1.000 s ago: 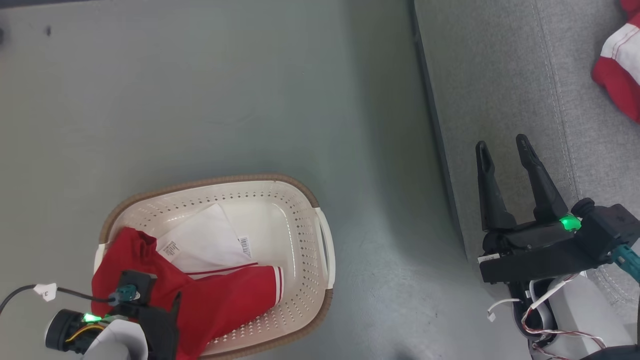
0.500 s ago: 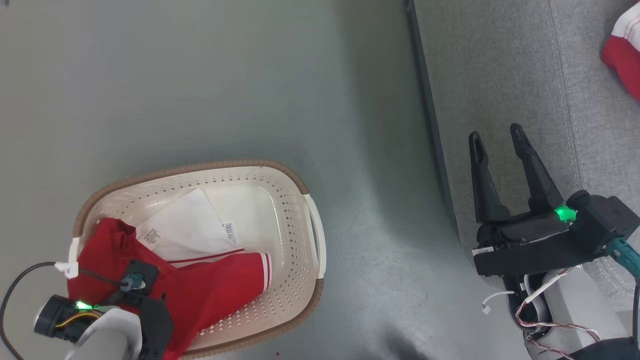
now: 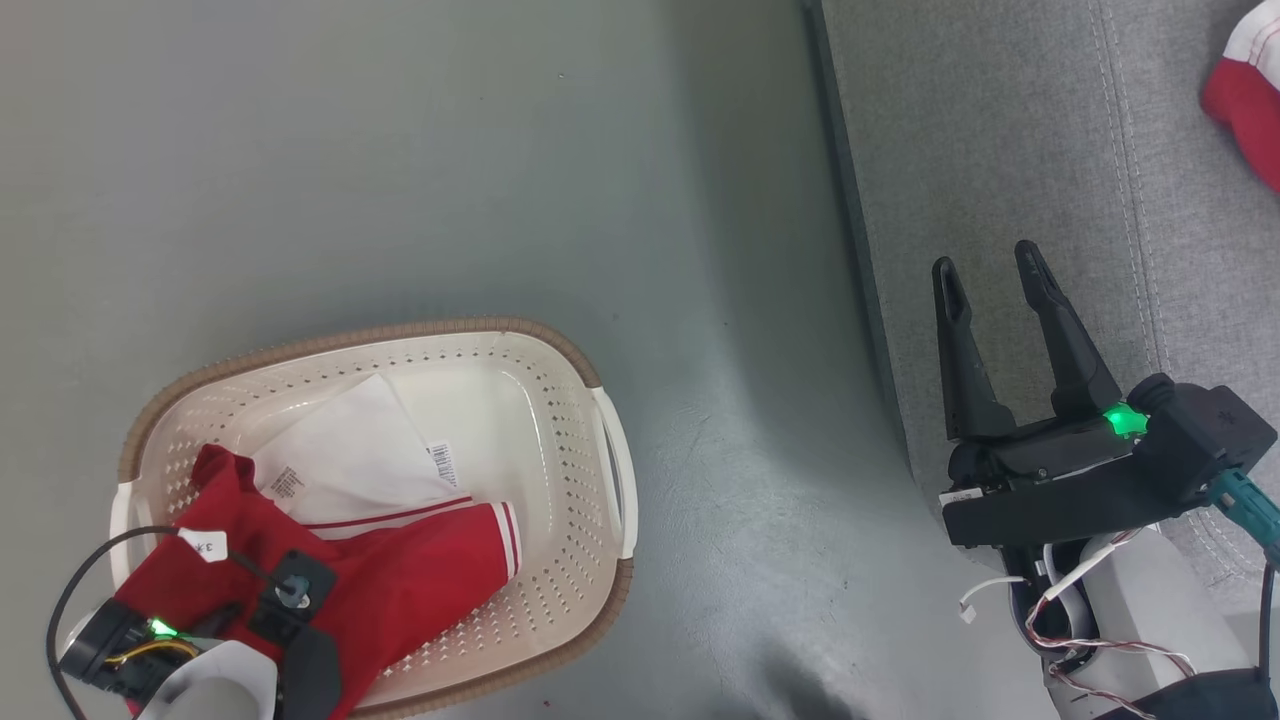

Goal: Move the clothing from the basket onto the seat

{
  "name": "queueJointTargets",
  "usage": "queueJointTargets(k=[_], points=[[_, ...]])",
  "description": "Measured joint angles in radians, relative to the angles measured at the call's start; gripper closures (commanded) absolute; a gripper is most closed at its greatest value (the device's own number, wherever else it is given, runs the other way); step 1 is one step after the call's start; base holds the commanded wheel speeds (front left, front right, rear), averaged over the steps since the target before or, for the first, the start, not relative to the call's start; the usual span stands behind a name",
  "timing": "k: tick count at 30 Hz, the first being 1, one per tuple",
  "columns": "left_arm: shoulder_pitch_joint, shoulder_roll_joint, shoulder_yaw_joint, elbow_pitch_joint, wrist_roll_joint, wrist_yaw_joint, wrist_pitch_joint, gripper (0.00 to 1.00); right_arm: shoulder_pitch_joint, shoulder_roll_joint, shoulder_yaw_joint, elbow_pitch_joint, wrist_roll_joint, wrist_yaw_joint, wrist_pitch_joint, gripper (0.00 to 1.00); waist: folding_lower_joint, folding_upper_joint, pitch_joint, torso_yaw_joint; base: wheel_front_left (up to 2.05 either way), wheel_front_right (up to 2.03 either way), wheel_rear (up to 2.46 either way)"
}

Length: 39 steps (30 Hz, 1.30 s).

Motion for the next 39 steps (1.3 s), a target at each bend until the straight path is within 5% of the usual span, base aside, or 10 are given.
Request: queueJointTargets(k=[4,7,8,21,39], points=[[-0.003,-0.003,-0.007,0.005,0.0,-0.017,0.01,0.07,0.0,0.001,-0.004,0.002,-0.006,0.003,0.0,0.0,0.0,0.0001,0.001,-0.001,0.0,0.0,0.0],[-0.005,-0.008,-0.012,0.01,0.001,-0.019,0.027,0.85,-0.001,0.002,-0.007,0.003,-0.009,0.003,0.0,0.0,0.0,0.0,0.002,-0.002,0.0,0.0,0.0],[-0.006,-0.01,-0.016,0.013,0.004,-0.019,0.034,1.0,-0.001,0.002,-0.008,0.004,-0.009,0.003,0.0,0.0,0.0,0.0,0.003,-0.002,0.0,0.0,0.0],[-0.033,-0.019,-0.012,0.025,0.0,-0.049,0.032,1.0,-0.018,0.004,-0.02,0.021,-0.019,0.011,0.0,0.0,0.0,0.0001,-0.008,-0.002,0.0,0.0,0.0],[-0.039,-0.099,0.063,-0.041,-0.107,-0.106,-0.177,1.0,-0.013,-0.004,-0.052,0.087,-0.019,0.02,-0.002,0.0,0.0,0.0,-0.139,0.025,0.0,0.0,0.0]])
